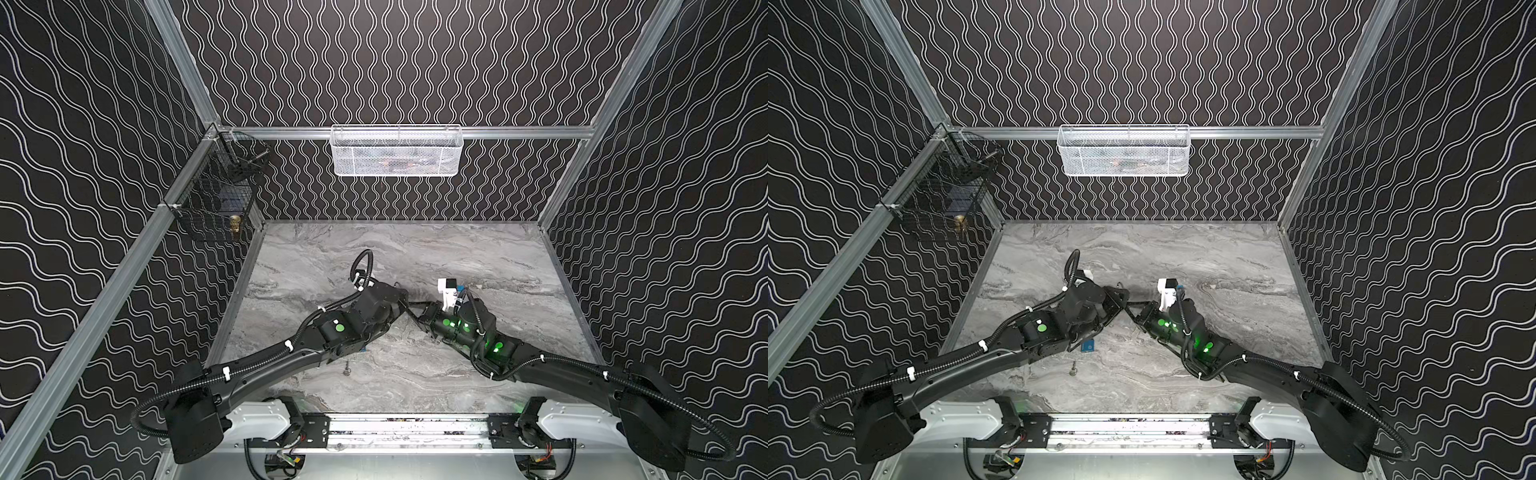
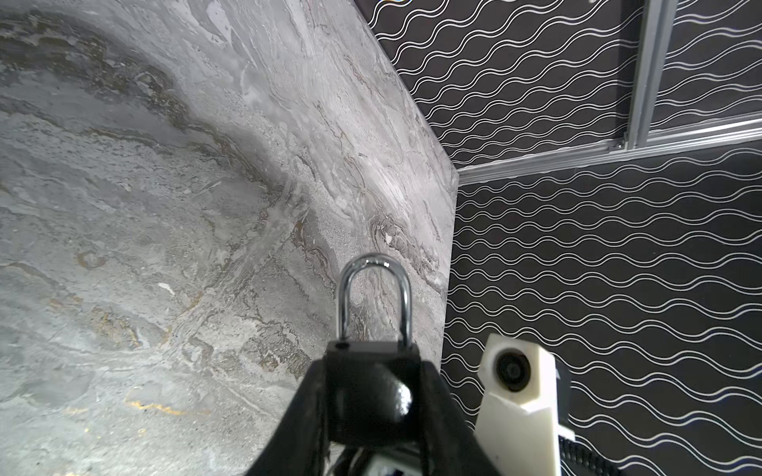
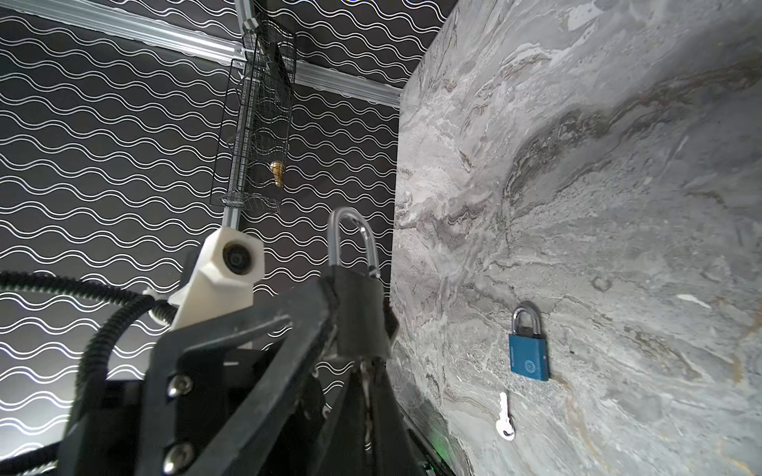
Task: Unlock with the key
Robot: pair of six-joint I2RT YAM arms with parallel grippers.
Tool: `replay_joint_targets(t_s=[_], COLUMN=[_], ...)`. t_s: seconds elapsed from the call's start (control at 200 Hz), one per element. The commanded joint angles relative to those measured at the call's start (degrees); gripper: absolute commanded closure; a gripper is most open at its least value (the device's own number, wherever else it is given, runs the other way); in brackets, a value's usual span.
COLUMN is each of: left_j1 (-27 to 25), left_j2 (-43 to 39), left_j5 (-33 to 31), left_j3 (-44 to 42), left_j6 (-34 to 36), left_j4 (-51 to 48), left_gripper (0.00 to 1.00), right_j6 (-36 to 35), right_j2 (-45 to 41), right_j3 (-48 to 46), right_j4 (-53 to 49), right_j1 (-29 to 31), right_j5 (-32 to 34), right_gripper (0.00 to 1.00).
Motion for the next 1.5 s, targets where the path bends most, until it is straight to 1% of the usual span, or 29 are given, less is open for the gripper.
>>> replay_joint_targets(t_s=[0.0,0.105,0.19,0.305,0.455,0.541,0.656,0.771,0.821,0.906,1.001,1.086,1.146,1.226,1.246,1.326,1.426,1.491], left_j1=[-0.15,-0.2,-0.15,0.11,0.79,1.42,2.26,2.57,2.66,2.66,2.71,2.75,2.75,2.75,2.75,2.71,2.71,2.75], left_j2=[-0.23,-0.54,-0.71,-1.19,-1.99,-2.69,-4.24,-7.11,-8.47,-10.72,-13.69,-16.88,-18.97,-21.16,-21.6,-23.2,-24.17,-24.27], left_j5=[3.63,1.25,-0.88,-3.47,-6.07,-6.52,-6.51,-7.23,-7.1,-6.82,-5.35,-3.6,-1.91,-0.92,-0.86,0.31,2.49,2.69], left_j3=[0.14,0.23,0.7,1.49,2.28,2.07,1.19,-1.46,-3.23,-6.22,-10.75,-16.19,-20.2,-24.02,-24.93,-28.15,-31.48,-32.02], left_j6=[-0.6,1.5,3.49,6.0,9.43,12.59,19.0,28.13,32.45,40.54,49.9,56.74,61.17,65.22,65.91,68.99,71.96,72.77], left_j4=[-0.24,-1.45,-3.2,-5.0,-7.41,-7.53,-7.62,-6.26,-4.64,-2.21,2.18,9.28,14.42,18.34,19.1,22.82,27.83,28.44], left_gripper=[1.0,1.0,1.0,1.0,1.0,1.0,1.0,1.0,1.0,1.0,1.0,1.0,1.0,1.0,1.0,1.0,1.0,1.0], right_j6=[-2.22,-3.44,-5.15,-7.89,-12.38,-15.86,-19.38,-22.93,-25.13,-28.11,-31.65,-35.09,-36.96,-38.67,-39.13,-40.93,-42.09,-42.57], right_j2=[-0.81,-0.81,-0.77,-1.2,-2.42,-3.64,-6.15,-7.45,-7.44,-6.8,-4.98,-3.25,-2.0,-0.12,0.62,3.64,7.28,9.64], right_j3=[1.24,0.16,0.2,0.43,0.07,0.76,1.3,3.9,5.77,9.24,14.34,18.67,21.33,23.98,26.52,30.74,34.52,37.33], right_j4=[8.16,7.82,6.1,3.21,0.93,-3.28,-8.65,-15.63,-19.36,-25.51,-32.73,-38.32,-41.74,-45.35,-46.4,-50.95,-54.51,-56.53], right_j1=[0.43,0.43,0.46,0.44,0.43,0.43,0.43,0.26,0.17,-0.12,-0.88,-1.08,-1.31,-1.65,-1.73,-1.76,-1.73,-1.71], right_j5=[-1.0,-0.67,-1.02,-0.87,-1.2,-1.07,0.47,0.59,0.37,-0.04,-2.08,-3.32,-3.4,-4.06,-4.28,-5.05,-4.87,-4.48], right_gripper=[1.0,1.0,0.93,0.79,0.73,0.68,0.6,0.54,0.53,0.43,0.38,0.32,0.29,0.24,0.24,0.22,0.21,0.2])
